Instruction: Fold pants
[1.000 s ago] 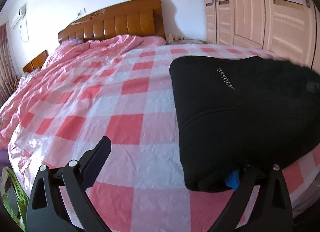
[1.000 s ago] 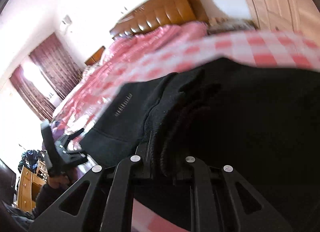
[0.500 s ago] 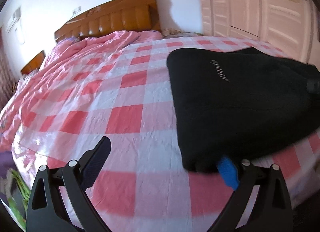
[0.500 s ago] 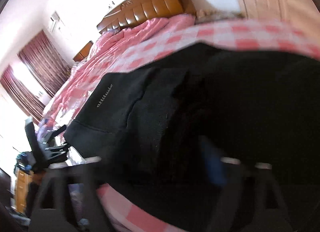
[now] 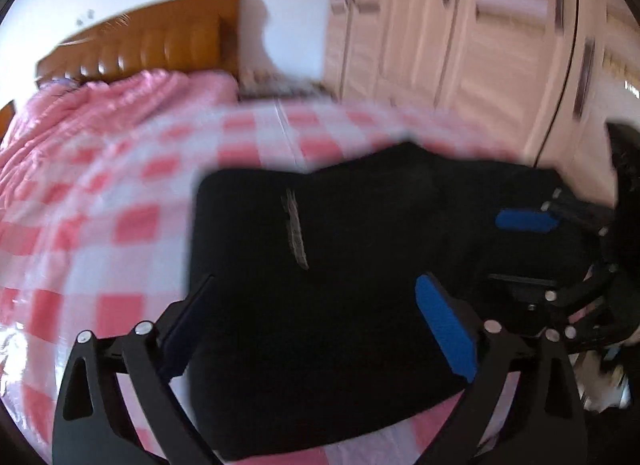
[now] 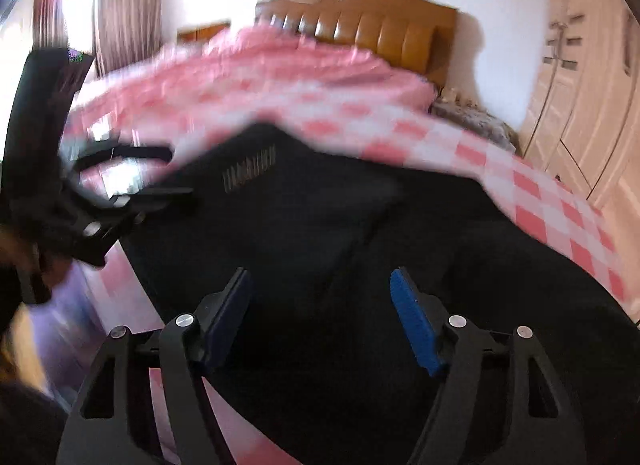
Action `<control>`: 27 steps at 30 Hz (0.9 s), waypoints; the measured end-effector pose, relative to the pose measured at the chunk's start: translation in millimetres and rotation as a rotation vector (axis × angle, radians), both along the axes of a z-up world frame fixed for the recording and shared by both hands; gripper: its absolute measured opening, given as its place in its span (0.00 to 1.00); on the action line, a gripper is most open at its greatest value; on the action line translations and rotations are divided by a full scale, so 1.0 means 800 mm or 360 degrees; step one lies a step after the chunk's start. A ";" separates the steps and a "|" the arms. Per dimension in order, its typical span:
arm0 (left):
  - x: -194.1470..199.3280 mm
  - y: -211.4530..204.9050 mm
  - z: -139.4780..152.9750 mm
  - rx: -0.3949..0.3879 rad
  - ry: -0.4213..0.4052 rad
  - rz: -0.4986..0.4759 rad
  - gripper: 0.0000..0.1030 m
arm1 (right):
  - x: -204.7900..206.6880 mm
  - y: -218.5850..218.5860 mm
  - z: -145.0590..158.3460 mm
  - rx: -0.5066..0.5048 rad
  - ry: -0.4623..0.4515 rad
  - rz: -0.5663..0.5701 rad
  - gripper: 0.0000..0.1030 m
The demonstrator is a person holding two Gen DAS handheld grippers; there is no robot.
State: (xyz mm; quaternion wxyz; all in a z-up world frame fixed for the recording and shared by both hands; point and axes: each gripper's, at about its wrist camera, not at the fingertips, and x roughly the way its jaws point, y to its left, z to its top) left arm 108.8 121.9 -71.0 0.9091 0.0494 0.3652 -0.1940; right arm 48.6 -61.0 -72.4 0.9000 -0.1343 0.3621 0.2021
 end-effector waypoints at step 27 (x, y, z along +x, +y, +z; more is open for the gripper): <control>0.125 -0.054 0.031 0.0128 0.0024 0.0149 0.98 | 0.016 -0.057 0.006 0.0372 0.0097 -0.0132 0.76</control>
